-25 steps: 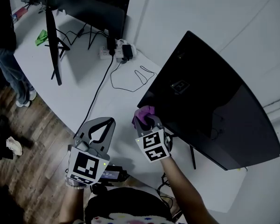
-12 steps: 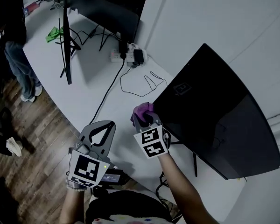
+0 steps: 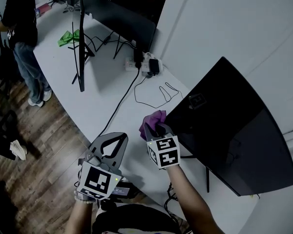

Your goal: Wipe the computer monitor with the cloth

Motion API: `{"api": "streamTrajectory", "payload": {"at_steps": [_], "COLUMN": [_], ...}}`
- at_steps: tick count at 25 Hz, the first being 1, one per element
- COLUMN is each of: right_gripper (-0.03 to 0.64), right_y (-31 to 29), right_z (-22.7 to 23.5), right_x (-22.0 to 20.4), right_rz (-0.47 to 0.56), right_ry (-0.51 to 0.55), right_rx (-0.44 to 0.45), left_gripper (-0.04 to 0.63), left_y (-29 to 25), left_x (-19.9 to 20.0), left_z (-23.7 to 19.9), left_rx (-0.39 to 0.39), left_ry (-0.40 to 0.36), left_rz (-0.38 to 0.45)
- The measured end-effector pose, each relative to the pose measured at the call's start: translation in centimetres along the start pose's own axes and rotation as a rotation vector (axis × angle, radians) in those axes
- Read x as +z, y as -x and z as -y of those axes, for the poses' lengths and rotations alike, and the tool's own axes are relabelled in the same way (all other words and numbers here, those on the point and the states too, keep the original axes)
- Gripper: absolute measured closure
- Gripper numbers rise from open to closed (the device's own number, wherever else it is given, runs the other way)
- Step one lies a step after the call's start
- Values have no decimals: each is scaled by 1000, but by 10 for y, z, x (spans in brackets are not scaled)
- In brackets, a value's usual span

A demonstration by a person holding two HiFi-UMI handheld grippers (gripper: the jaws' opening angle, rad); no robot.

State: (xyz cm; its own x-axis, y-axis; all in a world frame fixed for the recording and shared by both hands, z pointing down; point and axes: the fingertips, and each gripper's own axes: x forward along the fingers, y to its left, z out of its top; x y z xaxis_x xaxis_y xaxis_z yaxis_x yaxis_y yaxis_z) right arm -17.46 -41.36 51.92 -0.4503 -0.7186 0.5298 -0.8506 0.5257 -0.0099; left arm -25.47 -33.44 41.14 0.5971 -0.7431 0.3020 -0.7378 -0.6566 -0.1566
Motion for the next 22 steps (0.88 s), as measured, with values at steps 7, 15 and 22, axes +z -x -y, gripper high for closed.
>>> {"api": "streamTrajectory", "payload": {"at_steps": [7,15,22], "right_gripper": [548,548,548], "right_y": [10,25,45], "right_z": [15,31,39], "right_x": [8,34,63], "right_rz": [55,135,214], "right_ry": [-172,-198,-219], "right_rx": [-21,-44,-57], "left_gripper": [589,589,589], "left_y": [1,-4,-7], "left_x": [2,11,16], "left_z": [5,13,21], "left_rx": [-7,-20,-36], "left_ry": [-3,-17,-23], "left_rz": [5,24,34]}}
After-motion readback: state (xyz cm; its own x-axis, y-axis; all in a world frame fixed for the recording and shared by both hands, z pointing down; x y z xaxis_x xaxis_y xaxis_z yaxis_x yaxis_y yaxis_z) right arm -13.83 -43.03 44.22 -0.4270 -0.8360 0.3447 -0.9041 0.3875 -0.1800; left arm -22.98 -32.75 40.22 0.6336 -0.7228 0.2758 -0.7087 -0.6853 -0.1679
